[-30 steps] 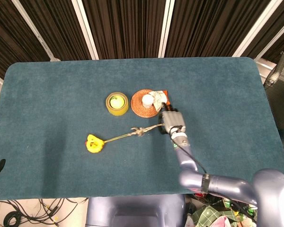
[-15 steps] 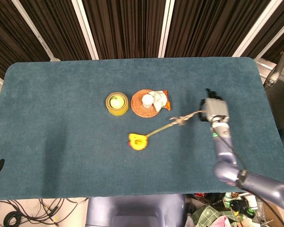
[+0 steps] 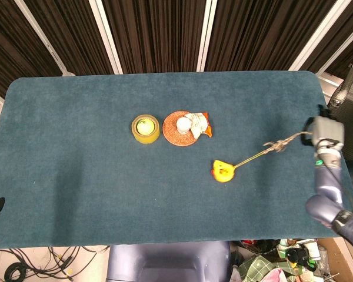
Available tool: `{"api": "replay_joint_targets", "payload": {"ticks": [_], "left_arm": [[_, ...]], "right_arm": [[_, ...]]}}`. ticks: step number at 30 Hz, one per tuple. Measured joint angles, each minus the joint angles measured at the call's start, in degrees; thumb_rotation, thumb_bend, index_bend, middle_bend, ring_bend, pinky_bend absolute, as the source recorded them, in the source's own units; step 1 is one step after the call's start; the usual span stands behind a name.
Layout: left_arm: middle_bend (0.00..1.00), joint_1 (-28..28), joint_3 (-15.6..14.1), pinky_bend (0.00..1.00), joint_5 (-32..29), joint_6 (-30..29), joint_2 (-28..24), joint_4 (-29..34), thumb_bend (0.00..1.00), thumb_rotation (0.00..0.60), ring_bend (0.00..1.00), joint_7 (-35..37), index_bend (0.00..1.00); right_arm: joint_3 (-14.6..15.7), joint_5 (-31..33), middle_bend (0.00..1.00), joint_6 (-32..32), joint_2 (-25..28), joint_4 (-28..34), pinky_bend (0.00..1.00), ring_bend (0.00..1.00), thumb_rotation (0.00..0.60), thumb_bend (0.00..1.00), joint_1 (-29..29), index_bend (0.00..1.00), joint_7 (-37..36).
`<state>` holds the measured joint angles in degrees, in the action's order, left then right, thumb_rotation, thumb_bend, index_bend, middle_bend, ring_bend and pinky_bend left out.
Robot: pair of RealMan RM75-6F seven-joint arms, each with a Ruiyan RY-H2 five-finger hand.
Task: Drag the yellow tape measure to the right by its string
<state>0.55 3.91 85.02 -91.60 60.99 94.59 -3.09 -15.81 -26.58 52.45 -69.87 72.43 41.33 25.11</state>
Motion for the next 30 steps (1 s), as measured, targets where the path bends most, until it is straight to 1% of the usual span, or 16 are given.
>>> {"api": "replay_joint_targets", "payload": {"ticks": [5,9,15,18,19,20,21,22,24,25,28,30], "left_arm": [[0.00,0.10,0.01,0.00,-0.01,0.20,0.04,0.02,0.31,0.600,0.00,-0.17,0.10],[0.00,0.12,0.01,0.00,-0.05,0.27,0.08,0.07,0.31,0.600,0.00,-0.20,0.10],[0.00,0.12,-0.02,0.00,-0.05,0.35,0.07,0.15,0.31,0.600,0.00,-0.18,0.10],[0.00,0.10,-0.04,0.00,-0.08,0.40,0.05,0.13,0.31,0.600,0.00,-0.08,0.10],[0.00,0.10,-0.03,0.00,-0.11,0.42,0.03,0.12,0.31,0.600,0.00,-0.01,0.10],[0.00,0.09,-0.03,0.00,-0.17,0.45,0.00,0.11,0.31,0.600,0.00,0.10,0.10],[0.00,0.08,-0.02,0.00,-0.23,0.48,-0.03,0.09,0.31,0.600,0.00,0.19,0.10],[0.00,0.08,0.01,0.00,-0.31,0.51,-0.05,0.08,0.31,0.600,0.00,0.28,0.10],[0.00,0.10,0.06,0.00,-0.54,0.68,-0.08,0.01,0.31,0.600,0.00,0.44,0.10],[0.00,0.13,0.08,0.00,-0.62,0.80,-0.10,-0.03,0.31,0.600,0.00,0.50,0.10],[0.00,0.28,0.09,0.00,-0.72,1.15,-0.11,-0.21,0.31,0.600,0.00,0.50,0.10],[0.00,0.36,0.07,0.00,-0.79,1.35,-0.09,-0.29,0.31,0.600,0.00,0.46,0.10]], "right_arm": [[0.29,1.04,0.00,-1.14,2.17,-2.72,0.14,0.01,0.600,0.40,-1.82,0.64,-0.74],[0.44,1.14,0.00,-1.91,2.88,-2.63,0.14,0.01,0.600,0.40,-2.59,0.65,-1.39],[0.36,-1.67,0.00,-2.65,3.36,1.45,0.14,0.01,0.600,0.40,-2.84,0.65,-2.85],[0.26,-3.51,0.00,-2.94,3.25,4.77,0.14,0.01,0.600,0.36,-2.56,0.64,-3.44],[0.22,-4.07,0.00,-2.99,3.02,6.13,0.14,0.01,0.600,0.33,-2.29,0.60,-3.50],[0.19,-4.40,0.00,-2.99,2.77,7.13,0.14,0.01,0.600,0.30,-2.05,0.53,-3.51],[0.13,-4.66,0.00,-2.94,2.45,8.12,0.14,0.00,0.600,0.26,-1.78,0.40,-3.51],[0.04,-4.97,0.00,-2.81,1.96,9.41,0.14,0.00,0.600,0.22,-1.42,0.24,-3.50],[-0.08,-5.44,0.00,-2.56,1.25,11.35,0.14,0.00,0.600,0.14,-0.90,0.04,-3.47],[-0.08,-5.70,0.00,-2.32,0.83,12.68,0.14,0.00,0.600,0.11,-0.56,0.01,-3.32],[0.43,-5.75,0.00,-1.35,0.21,15.73,0.12,0.00,0.600,0.07,0.32,0.00,-1.53],[1.05,-5.28,0.00,-0.86,0.29,17.29,0.12,0.00,0.600,0.07,0.85,0.00,0.40]]}}
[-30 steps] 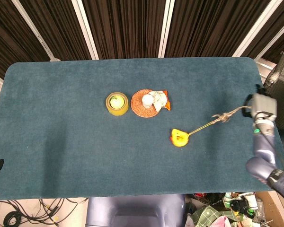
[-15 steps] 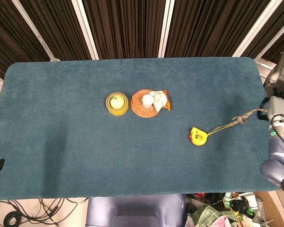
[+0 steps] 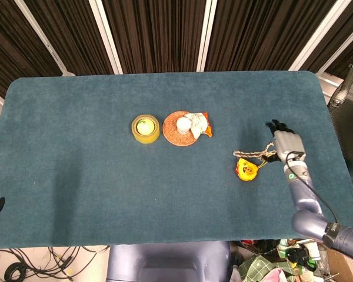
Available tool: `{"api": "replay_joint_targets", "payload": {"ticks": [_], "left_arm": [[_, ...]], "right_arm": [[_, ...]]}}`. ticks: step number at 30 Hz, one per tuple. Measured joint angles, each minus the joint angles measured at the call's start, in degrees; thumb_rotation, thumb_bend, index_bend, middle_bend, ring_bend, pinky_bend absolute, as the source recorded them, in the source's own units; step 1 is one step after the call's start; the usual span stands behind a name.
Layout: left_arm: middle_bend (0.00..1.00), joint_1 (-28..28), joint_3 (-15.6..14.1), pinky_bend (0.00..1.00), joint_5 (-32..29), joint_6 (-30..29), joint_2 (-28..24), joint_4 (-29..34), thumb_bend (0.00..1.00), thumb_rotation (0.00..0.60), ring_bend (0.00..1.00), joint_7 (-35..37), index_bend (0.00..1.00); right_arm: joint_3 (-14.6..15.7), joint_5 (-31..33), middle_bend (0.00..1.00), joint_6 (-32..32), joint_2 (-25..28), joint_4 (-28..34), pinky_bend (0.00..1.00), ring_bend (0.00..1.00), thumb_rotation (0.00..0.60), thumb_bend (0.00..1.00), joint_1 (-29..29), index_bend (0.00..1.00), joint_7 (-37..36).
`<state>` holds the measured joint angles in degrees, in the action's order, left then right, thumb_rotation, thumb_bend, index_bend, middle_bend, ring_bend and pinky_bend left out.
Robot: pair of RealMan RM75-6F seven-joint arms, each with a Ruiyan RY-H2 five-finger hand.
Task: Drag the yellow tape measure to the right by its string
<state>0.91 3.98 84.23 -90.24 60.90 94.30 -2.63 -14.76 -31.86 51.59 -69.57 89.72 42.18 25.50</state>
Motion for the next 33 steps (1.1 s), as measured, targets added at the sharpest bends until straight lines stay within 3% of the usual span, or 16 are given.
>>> {"api": "replay_joint_targets", "payload": {"ticks": [6,12,18,23,28,33], "left_arm": [[0.00,0.05,-0.02,0.00,-0.11,0.17,0.00,0.03,0.31,0.600,0.00,-0.13,0.10],[0.00,0.00,-0.01,0.00,-0.07,0.00,0.05,0.17,0.31,0.600,0.00,-0.34,0.10],[0.00,-0.09,-0.16,0.00,0.26,-0.21,0.14,0.32,0.31,0.600,0.00,-0.70,0.10],[0.00,-0.20,-0.39,0.00,0.53,-0.17,-0.03,1.20,0.31,0.600,0.00,0.56,0.10],[0.00,-0.35,-0.60,0.00,0.79,-0.20,-0.42,1.75,0.31,0.600,0.00,1.26,0.10],[0.00,-0.39,-0.86,0.00,1.00,0.09,-0.97,2.08,0.31,0.600,0.00,2.02,0.10]], "right_arm": [[2.14,0.96,0.00,3.53,3.01,6.23,0.12,0.00,0.600,0.07,0.77,0.00,5.82],[2.53,-3.34,0.00,7.23,9.00,14.74,0.12,0.00,0.600,0.06,-4.04,0.00,-0.45],[6.30,-17.29,0.00,15.97,13.90,21.08,0.12,0.00,0.600,0.06,-13.21,0.00,-5.61],[12.54,-33.15,0.00,26.04,14.99,23.12,0.12,0.00,0.600,0.06,-22.42,0.00,-8.26],[18.36,-46.84,0.00,36.76,12.74,20.90,0.12,0.00,0.600,0.06,-31.16,0.00,-10.76],[21.26,-53.65,0.00,41.93,8.80,14.62,0.12,0.00,0.600,0.06,-35.82,0.00,-11.84]]}}
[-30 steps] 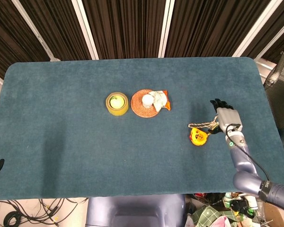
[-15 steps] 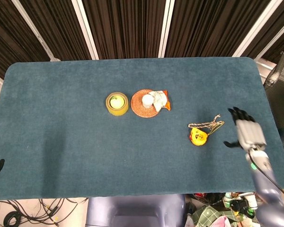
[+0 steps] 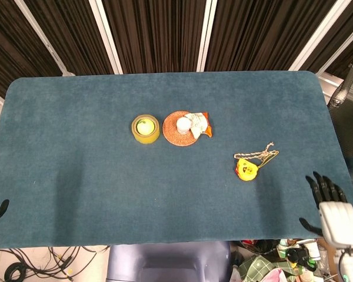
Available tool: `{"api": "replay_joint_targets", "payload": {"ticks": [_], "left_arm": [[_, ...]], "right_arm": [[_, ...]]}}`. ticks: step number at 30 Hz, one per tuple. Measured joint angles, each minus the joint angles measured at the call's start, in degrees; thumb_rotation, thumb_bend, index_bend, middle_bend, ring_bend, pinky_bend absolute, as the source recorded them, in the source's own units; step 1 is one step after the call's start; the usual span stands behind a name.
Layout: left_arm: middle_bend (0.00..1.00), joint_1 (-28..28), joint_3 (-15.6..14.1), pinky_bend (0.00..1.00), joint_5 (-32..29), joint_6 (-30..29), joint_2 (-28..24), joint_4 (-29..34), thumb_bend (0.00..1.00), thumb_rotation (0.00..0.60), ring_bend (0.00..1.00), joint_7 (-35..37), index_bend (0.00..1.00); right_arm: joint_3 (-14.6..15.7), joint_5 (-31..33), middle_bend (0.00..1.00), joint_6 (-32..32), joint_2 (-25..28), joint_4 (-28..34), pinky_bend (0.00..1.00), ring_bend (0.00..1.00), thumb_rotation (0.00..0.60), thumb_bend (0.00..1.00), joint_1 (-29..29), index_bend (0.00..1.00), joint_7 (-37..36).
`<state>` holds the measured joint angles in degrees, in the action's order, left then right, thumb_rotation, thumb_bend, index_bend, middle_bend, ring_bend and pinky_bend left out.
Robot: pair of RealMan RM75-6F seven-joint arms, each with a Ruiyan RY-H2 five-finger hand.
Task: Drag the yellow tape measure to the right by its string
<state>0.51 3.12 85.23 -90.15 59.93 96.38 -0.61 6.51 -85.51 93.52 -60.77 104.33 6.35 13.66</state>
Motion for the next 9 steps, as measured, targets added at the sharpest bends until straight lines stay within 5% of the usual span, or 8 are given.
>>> {"api": "replay_joint_targets", "payload": {"ticks": [9], "left_arm": [[0.00,0.13,-0.64,0.00,0.93,0.39,0.51,-1.00,0.31,0.600,0.00,-1.69,0.10]], "right_arm": [[-1.02,-1.28,0.00,1.69,-1.62,-3.81,0.12,0.00,0.600,0.06,-2.19,0.00,-1.48]]}}
